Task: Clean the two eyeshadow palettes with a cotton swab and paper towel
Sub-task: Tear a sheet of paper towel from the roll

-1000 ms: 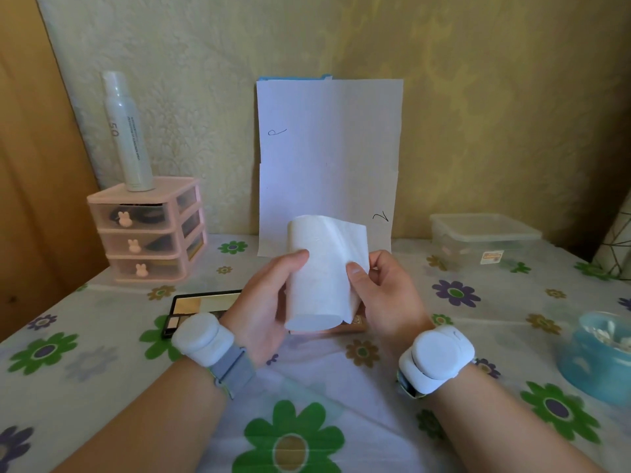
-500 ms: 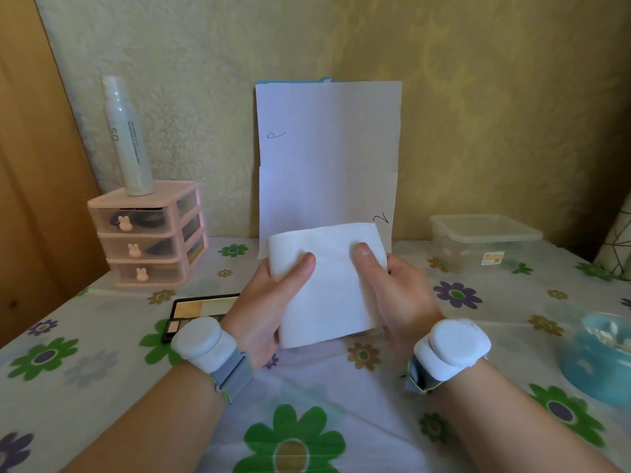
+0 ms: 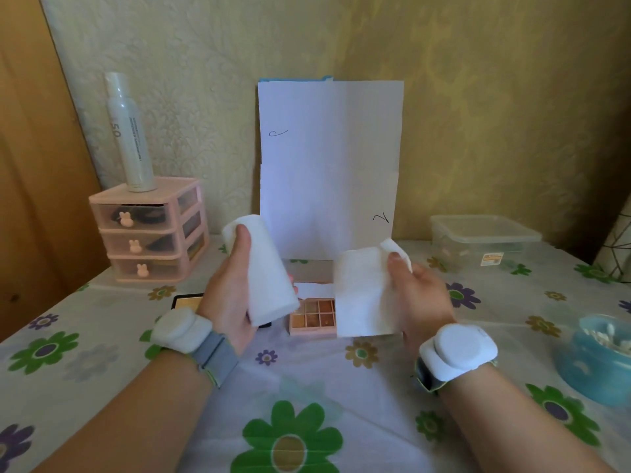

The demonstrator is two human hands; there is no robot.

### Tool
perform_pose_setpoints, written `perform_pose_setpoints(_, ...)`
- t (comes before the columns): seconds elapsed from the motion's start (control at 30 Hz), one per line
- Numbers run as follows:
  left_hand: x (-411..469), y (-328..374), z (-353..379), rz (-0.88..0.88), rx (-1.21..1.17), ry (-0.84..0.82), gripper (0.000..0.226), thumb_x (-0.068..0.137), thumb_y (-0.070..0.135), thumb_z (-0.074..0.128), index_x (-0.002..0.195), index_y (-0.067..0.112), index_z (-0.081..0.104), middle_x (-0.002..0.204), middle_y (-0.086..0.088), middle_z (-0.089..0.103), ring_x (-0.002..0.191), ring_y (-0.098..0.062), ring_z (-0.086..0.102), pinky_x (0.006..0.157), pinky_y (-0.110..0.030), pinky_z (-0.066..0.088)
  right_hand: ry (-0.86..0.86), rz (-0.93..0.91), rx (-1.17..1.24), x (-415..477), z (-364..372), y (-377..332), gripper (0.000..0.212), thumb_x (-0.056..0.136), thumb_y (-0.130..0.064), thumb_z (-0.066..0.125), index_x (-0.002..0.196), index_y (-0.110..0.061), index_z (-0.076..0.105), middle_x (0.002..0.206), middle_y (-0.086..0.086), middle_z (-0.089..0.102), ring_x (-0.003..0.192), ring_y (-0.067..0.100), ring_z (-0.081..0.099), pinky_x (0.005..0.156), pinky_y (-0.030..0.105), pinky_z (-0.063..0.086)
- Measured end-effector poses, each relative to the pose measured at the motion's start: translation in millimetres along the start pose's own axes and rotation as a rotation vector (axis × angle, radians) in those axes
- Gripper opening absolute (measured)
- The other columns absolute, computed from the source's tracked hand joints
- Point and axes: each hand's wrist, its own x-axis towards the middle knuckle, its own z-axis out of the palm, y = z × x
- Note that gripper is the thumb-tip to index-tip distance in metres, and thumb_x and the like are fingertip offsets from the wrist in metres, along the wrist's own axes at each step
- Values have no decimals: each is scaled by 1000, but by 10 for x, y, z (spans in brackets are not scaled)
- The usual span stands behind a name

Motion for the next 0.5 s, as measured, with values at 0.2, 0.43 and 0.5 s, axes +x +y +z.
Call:
perform_pose_setpoints(0.2, -93, -162, 82, -30, 335, -238, 81, 64, 78, 70, 125, 26, 61, 112, -10, 76, 101, -29, 75, 87, -53, 60, -415, -99, -17, -247, 186, -75, 45, 78, -67, 61, 99, -28, 71, 95, -4, 74, 94, 21, 70, 87, 39, 54)
perform_pose_setpoints(0.43, -68, -293, 156, 182, 490, -246, 51, 79, 69, 59, 113, 31, 62, 102, -2, 75, 94, -20, 76, 80, -44, 60, -550, -102, 90, -335, 213, -122, 20, 85, -30, 75, 102, -19, 73, 93, -6, 77, 86, 7, 73, 68, 17, 52)
perform_pose_setpoints(0.5, -37, -310, 121, 182, 496, -265, 57, 76, 81, 56, 116, 41, 65, 112, 2, 74, 105, -19, 73, 91, -47, 57, -468, -137, 83, -294, 211, -129, 19, 83, -29, 78, 98, -20, 74, 92, -6, 77, 87, 7, 73, 71, 21, 54)
